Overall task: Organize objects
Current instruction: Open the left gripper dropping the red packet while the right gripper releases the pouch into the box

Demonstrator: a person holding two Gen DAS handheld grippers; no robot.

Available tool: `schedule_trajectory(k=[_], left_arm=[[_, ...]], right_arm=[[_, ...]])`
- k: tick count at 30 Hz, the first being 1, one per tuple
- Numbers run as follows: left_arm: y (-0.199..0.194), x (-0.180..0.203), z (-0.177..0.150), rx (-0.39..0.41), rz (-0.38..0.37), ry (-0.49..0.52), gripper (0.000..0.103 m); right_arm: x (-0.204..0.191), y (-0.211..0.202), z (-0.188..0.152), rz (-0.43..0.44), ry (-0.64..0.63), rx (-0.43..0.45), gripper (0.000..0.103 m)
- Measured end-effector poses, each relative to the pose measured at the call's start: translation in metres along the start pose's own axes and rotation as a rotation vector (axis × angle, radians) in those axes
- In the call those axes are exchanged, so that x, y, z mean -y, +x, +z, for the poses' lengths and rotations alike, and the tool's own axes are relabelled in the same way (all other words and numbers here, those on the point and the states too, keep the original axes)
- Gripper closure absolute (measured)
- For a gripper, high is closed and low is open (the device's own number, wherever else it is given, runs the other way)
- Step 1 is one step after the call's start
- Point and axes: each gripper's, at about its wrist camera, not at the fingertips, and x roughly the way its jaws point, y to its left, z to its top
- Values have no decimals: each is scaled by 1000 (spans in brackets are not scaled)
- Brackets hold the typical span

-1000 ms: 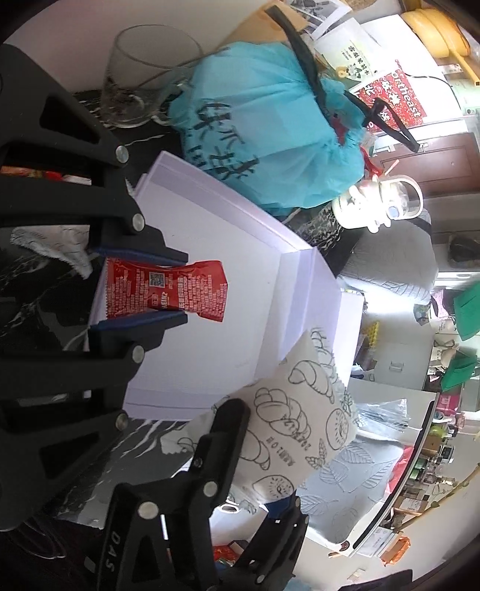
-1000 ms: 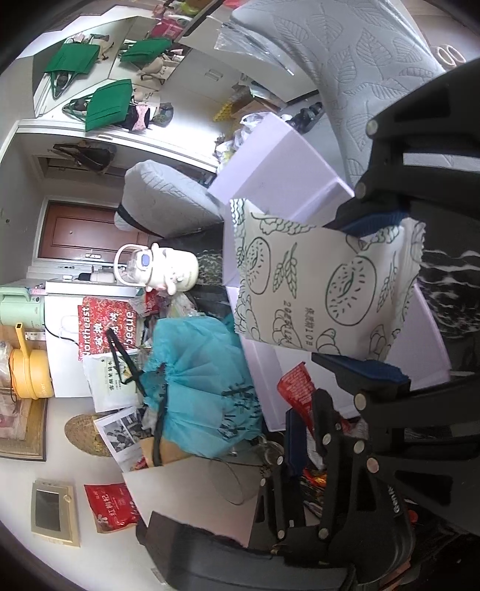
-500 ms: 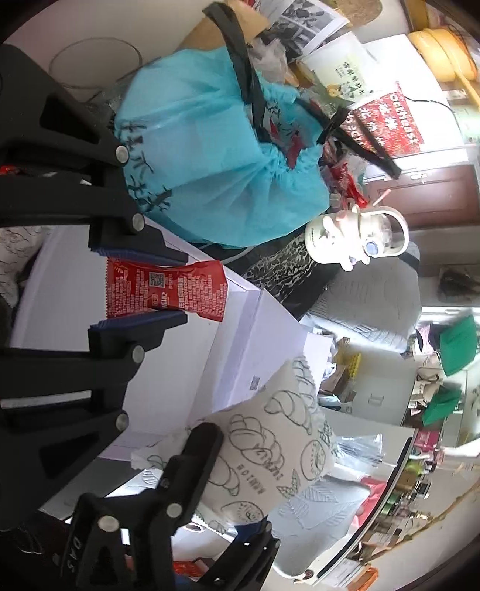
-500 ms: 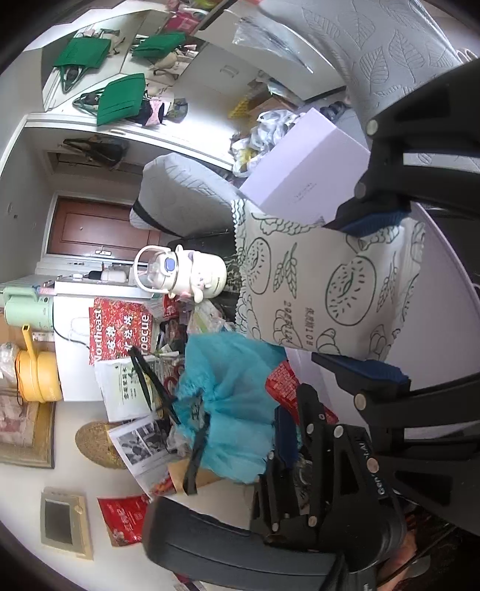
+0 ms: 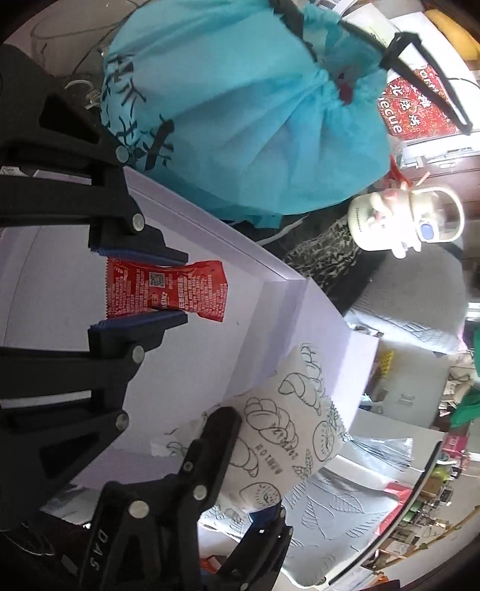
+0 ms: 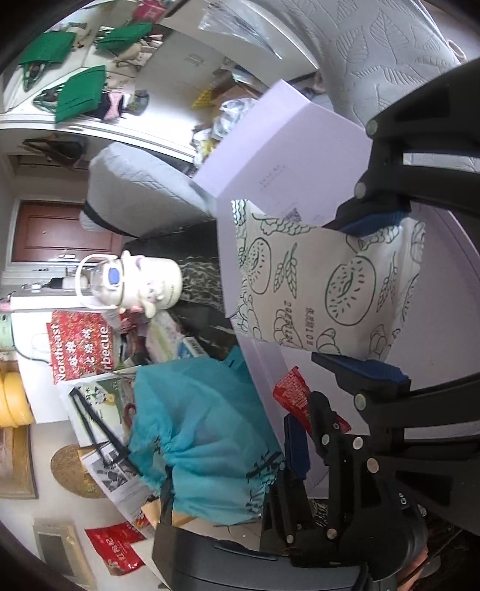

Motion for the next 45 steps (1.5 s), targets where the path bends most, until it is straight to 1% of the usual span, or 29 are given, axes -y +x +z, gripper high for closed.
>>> schedule_trajectory(k=[3, 6, 11, 13, 22, 27, 32, 36, 37, 41, 43, 45], left_arm=[[8, 2, -1, -11, 21, 10, 80], [18, 3, -2, -31, 20, 8, 80], [31, -2, -4, -60, 7, -24, 80], [33, -2, -5, -69, 11, -28, 80], [26, -3, -3, -34, 52, -29, 79], [21, -6, -1, -34, 39, -38, 77], [9, -6, 0, -13, 58, -36, 77], [4, -4, 3, 4, 90, -30, 68], [3, -4, 4, 10, 93, -32, 65], [-11, -6, 6, 40, 87, -43, 55], [-21, -7, 7, 66, 97, -44, 48], [-29, -8, 9, 85, 100, -51, 45]], right_arm=[[2, 10, -4, 0, -2, -34, 45], [1, 18, -7, 10, -6, -57, 45], [-1, 33, -11, 42, -3, -107, 44], [-5, 37, -13, 34, -22, -123, 44], [-9, 38, -15, 21, -22, -139, 44], [-11, 27, -13, 5, -26, -105, 44], [-13, 20, -12, -12, -35, -94, 44], [-13, 15, -9, -41, -31, -89, 44], [-14, 13, -8, -47, -31, -84, 42], [-13, 4, -4, -52, -22, -63, 38], [-13, -4, -3, -57, -12, -50, 37], [-13, -13, 0, -66, -5, -27, 33]])
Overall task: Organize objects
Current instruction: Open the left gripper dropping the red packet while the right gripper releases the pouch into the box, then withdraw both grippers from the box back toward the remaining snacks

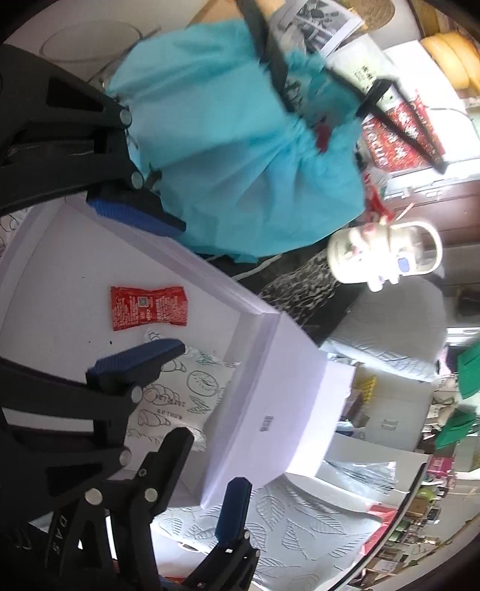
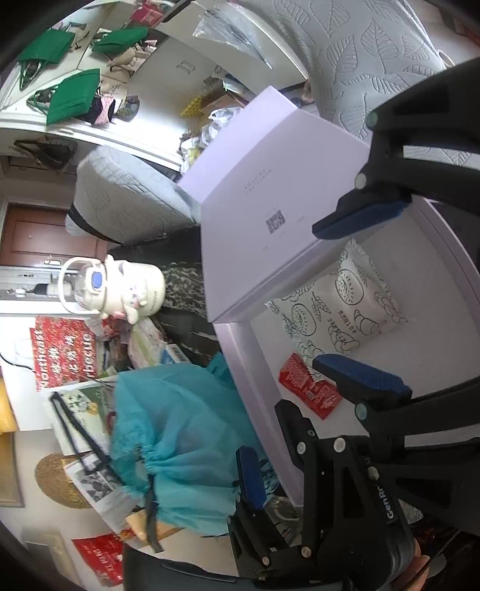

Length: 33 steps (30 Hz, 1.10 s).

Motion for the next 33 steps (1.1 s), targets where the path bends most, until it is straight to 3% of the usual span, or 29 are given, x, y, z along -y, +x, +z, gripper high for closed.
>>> schedule_trajectory(k=[18, 33], left_arm=[[-65, -31, -5, 93, 59, -74, 22], [-110, -56, -39, 110, 113, -147, 20]], right_arm=[[-24, -56, 4, -40, -34, 112, 17], [-62, -82, -4, 10, -111, 139, 14]])
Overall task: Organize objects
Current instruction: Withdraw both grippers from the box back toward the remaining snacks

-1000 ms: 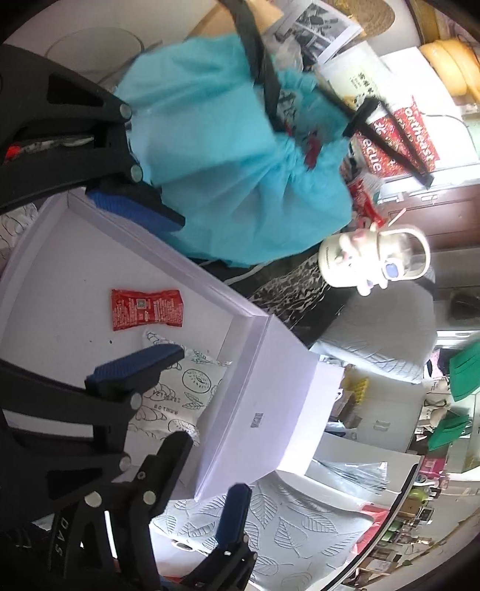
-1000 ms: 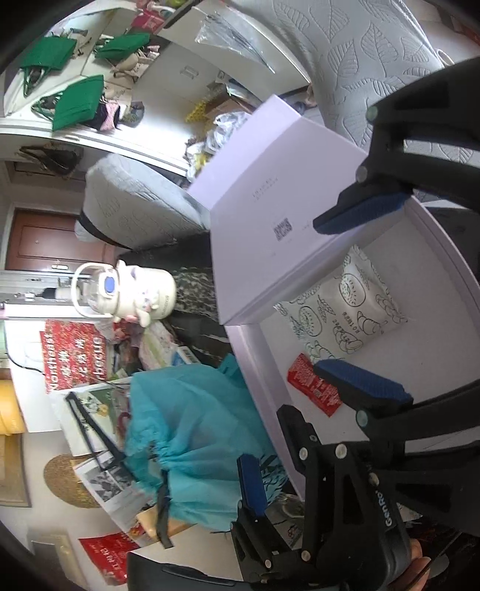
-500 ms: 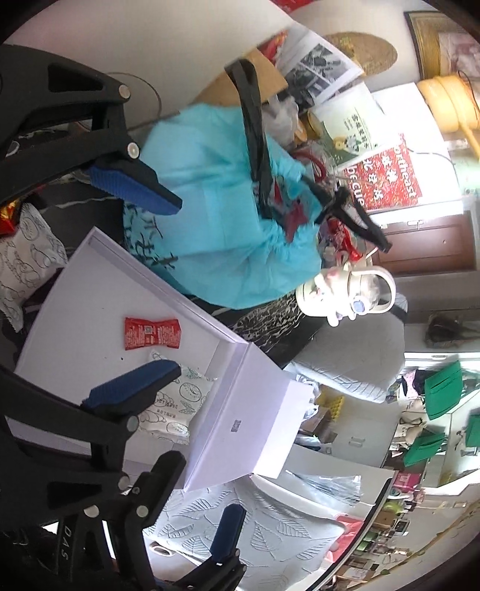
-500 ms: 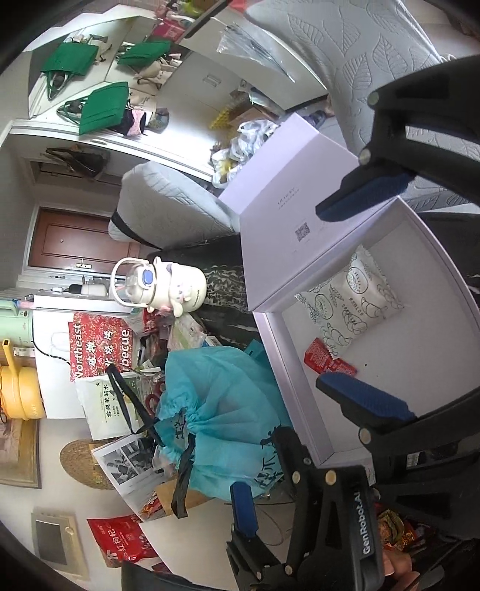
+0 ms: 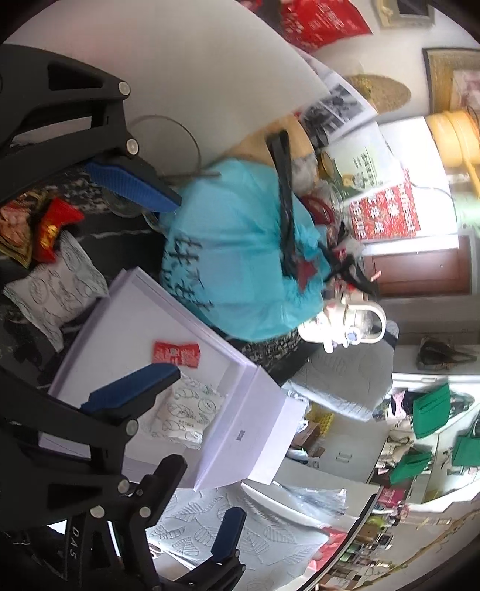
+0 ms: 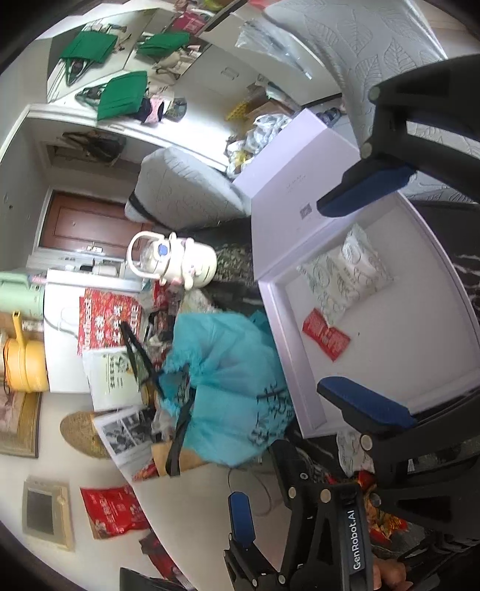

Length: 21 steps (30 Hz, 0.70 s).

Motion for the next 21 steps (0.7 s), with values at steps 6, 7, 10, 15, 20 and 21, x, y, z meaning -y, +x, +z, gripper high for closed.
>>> schedule_trajectory(k=[6, 7, 10, 15, 20, 21], left_arm=[[-12, -25, -10, -5, 69, -45, 20], [-15, -29, -12, -5, 80, -53, 20], [-22, -39, -17, -3, 113, -70, 20], [-33, -51, -27, -10, 153, -91, 20], [-41, -63, -36, -28, 170, -117, 20], [-43, -64, -37, -25, 180, -120, 20]], right_arm=[[-27, 0, 0, 44, -54, -5, 14], [-31, 0, 0, 51, -59, -8, 14], [-44, -1, 0, 78, -77, -12, 14], [-62, -2, 0, 121, -98, -28, 14], [-77, -3, 0, 179, -118, -44, 14], [-81, -3, -1, 185, -125, -48, 14]])
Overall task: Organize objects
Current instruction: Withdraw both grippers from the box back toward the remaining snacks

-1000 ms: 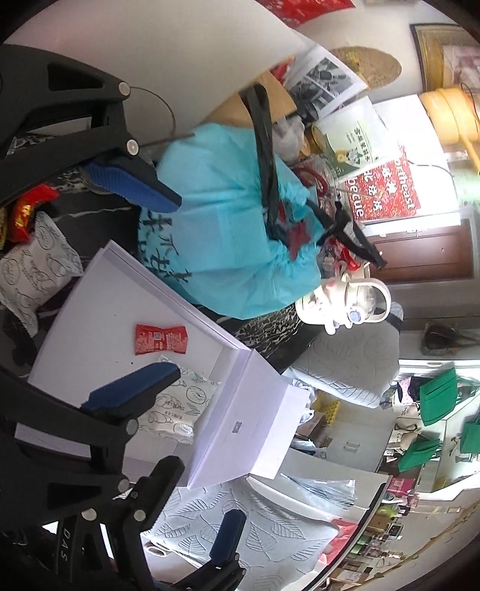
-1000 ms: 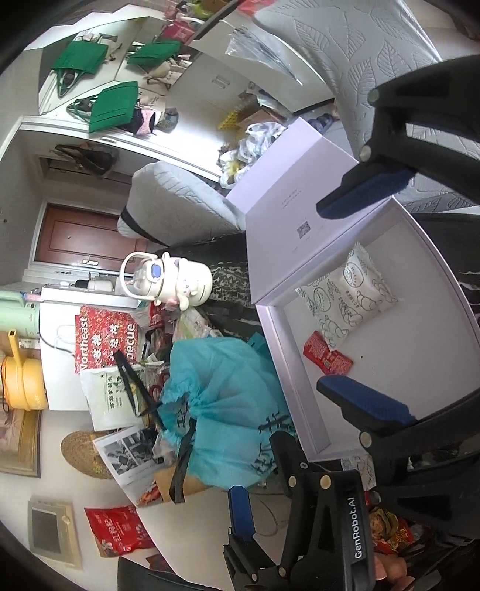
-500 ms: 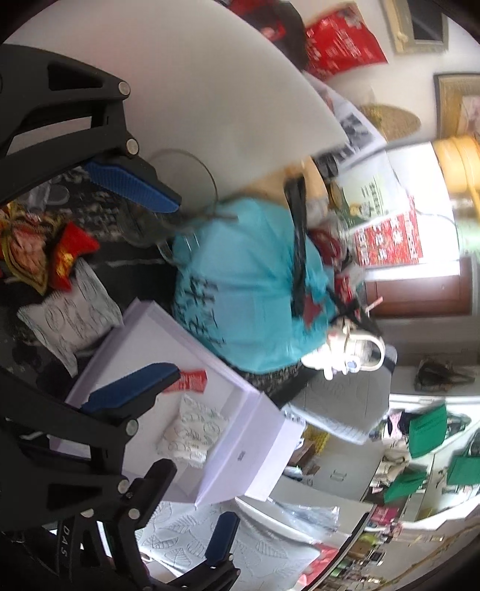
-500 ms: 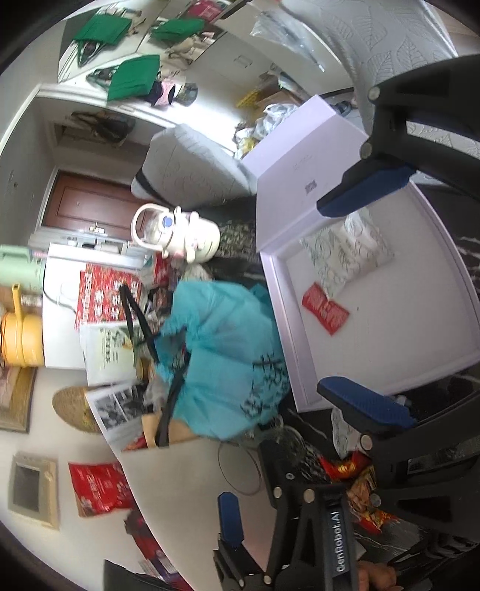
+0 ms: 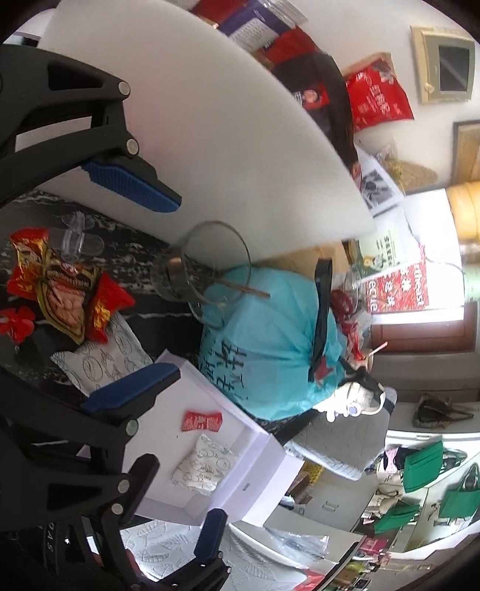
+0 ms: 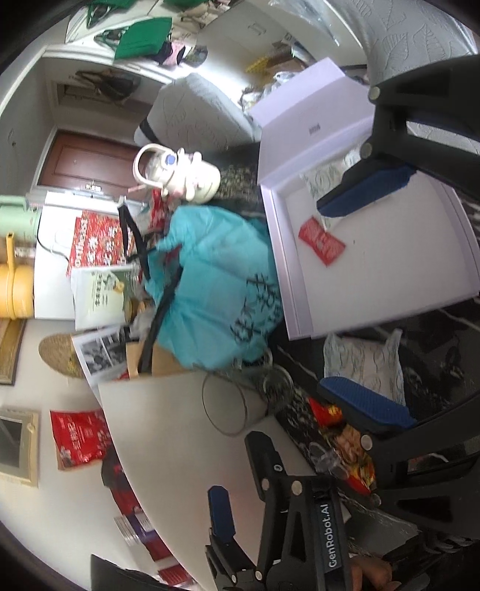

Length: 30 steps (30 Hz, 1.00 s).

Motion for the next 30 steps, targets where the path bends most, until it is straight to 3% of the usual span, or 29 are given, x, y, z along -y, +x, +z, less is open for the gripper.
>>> schedule_trajectory(k=[6, 15, 20, 27, 30], left_arm=[[-6, -7, -16, -20, 22, 2, 20], [7, -40, -72, -76, -67, -130, 20], [10, -50, -86, -94, -25, -129, 20], [13, -62, -102, -96, -33, -109, 20], [14, -66, -108, -101, -56, -103, 20]], right_arm=[[-18, 3, -3, 18, -46, -20, 14], [-57, 25, -10, 67, -149, -78, 14], [-85, 30, -19, 75, -214, -84, 14], [-96, 32, -35, 7, -165, -109, 14], [-93, 24, -50, 32, -101, -85, 14]])
